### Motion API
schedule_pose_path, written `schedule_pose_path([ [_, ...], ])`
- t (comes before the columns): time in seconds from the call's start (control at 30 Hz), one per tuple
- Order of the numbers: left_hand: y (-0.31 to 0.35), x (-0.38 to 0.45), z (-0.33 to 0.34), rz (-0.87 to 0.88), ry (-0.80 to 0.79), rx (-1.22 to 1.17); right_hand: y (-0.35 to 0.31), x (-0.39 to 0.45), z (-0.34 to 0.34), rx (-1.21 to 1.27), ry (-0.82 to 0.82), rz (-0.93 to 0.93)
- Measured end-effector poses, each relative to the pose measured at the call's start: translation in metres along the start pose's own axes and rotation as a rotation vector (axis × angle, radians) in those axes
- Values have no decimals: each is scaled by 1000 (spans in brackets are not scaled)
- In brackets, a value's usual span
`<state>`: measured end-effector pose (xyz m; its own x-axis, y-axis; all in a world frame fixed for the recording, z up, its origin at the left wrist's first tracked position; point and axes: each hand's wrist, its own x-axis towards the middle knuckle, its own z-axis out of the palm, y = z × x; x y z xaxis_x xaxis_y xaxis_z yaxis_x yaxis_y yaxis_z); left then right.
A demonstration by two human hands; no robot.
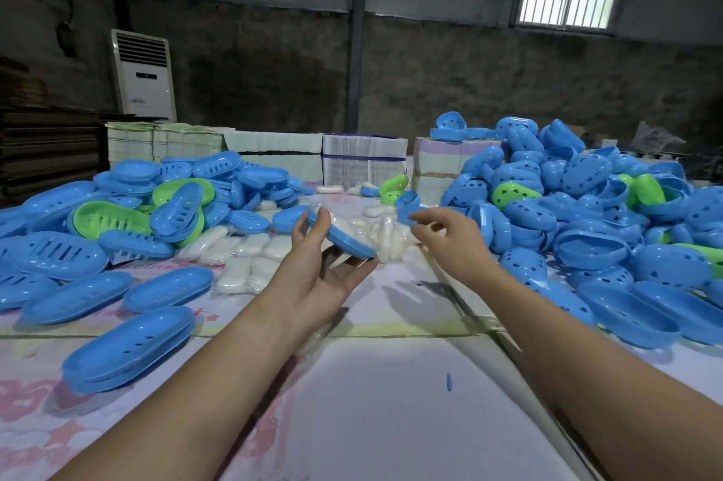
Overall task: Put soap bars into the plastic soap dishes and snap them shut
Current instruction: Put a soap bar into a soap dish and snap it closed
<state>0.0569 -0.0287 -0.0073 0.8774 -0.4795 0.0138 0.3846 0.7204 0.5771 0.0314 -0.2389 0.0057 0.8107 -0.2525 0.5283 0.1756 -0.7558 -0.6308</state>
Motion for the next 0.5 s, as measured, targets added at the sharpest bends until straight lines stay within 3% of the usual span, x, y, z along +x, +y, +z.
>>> schedule_pose_path([
  [0.13, -7, 2, -1, -45, -2, 23, 51, -2, -29, -646, 59, 242],
  [0.2, -10, 2, -3, -50, 6, 56, 59, 1, -40, -709, 60, 380],
  [0.3, -11, 2, -5, -52, 14, 79, 67, 3, -43, -798, -126, 529],
  [0.37, -11, 1, -6, -46, 15, 90, 70, 1, -41, -833, -190, 558],
  [0.5, -11, -1, -6, -29, 12, 115, 68, 1, -44, -872, -155, 529],
])
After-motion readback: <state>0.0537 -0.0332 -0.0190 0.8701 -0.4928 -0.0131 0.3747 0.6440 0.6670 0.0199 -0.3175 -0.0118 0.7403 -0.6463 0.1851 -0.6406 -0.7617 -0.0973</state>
